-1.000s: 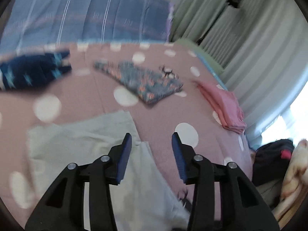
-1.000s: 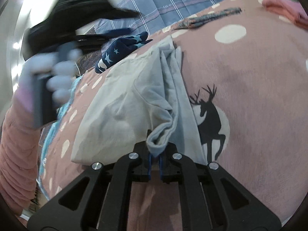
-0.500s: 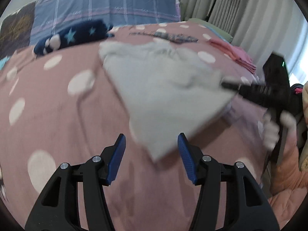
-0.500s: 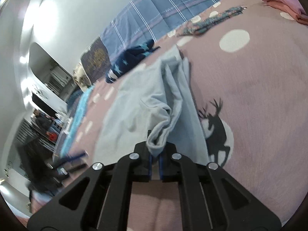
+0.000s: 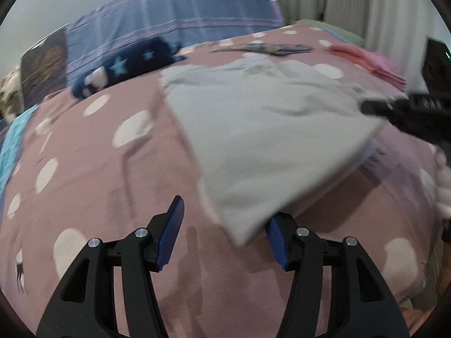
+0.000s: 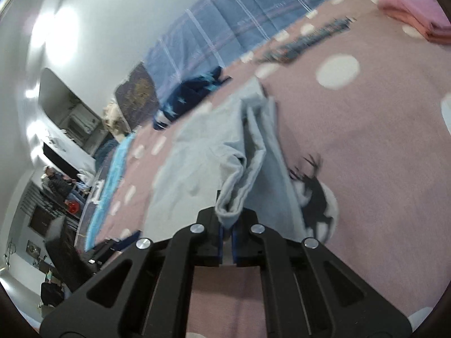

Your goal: Fold small clothes

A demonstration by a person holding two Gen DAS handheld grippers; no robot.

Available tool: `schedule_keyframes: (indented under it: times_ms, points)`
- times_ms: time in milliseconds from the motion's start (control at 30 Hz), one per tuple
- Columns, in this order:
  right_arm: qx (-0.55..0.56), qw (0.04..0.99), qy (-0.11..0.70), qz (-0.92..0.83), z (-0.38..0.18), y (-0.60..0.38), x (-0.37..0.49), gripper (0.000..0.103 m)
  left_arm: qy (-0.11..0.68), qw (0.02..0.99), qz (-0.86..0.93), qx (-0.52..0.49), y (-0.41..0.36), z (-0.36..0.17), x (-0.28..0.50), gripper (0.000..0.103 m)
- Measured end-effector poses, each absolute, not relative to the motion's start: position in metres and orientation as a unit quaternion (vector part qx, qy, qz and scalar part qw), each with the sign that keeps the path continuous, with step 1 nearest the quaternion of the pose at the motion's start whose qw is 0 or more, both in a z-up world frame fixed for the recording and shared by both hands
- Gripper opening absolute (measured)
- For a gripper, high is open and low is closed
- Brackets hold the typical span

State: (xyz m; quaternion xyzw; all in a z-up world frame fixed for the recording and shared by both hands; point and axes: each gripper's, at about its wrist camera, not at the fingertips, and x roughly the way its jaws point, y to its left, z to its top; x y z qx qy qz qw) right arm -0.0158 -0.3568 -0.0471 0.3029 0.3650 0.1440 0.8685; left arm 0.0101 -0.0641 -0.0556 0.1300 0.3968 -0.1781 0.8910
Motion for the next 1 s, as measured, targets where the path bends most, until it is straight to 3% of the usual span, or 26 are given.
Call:
schedule_keyframes:
  times_ms: [67, 233, 300, 400, 567, 700, 733, 867, 1000]
  points:
    - [0.302, 0.861, 0.387, 0.133, -0.062, -0.357, -0.016, 0.004, 0.405, 0.889, -0.164, 0.133, -0.056, -0.061, 0.009, 0.065]
    - [0.305, 0.852, 0.409, 0.117, -0.079, -0.356, -0.021, 0.011, 0.425, 0.881, -0.174, 0.117, -0.044, -0.063, -0.002, 0.061]
    - [0.278, 0.867, 0.404, 0.096, -0.069, -0.355, -0.022, 0.013, 0.424, 0.875, -0.203, 0.113, -0.042, -0.053, -0.009, 0.041]
    - [0.234, 0.893, 0.378, 0.071, -0.048, -0.354, -0.029, 0.013, 0.408, 0.87, -0.269, 0.07, -0.039, -0.027, -0.018, 0.029]
    - [0.212, 0.908, 0.335, 0.139, -0.026, -0.338, -0.029, 0.013, 0.371, 0.87, -0.318, 0.061, -0.063, -0.012, -0.005, 0.029]
    - [0.179, 0.902, 0.367, 0.138, -0.046, -0.323, -0.009, 0.013, 0.445, 0.846, -0.285, 0.068, -0.085, -0.068, 0.026, 0.029]
    - [0.163, 0.901, 0.386, 0.112, -0.056, -0.324, -0.004, 0.0, 0.43, 0.853, -0.289, 0.062, -0.084, -0.072, 0.023, 0.03]
    - [0.098, 0.91, 0.392, 0.088, -0.069, -0.324, -0.007, 0.0, 0.418, 0.848, -0.32, 0.065, -0.084, -0.07, 0.011, 0.05]
    - [0.033, 0.923, 0.373, 0.087, -0.049, -0.304, -0.005, 0.01, 0.418, 0.843, -0.329, 0.079, -0.092, -0.063, 0.013, 0.054]
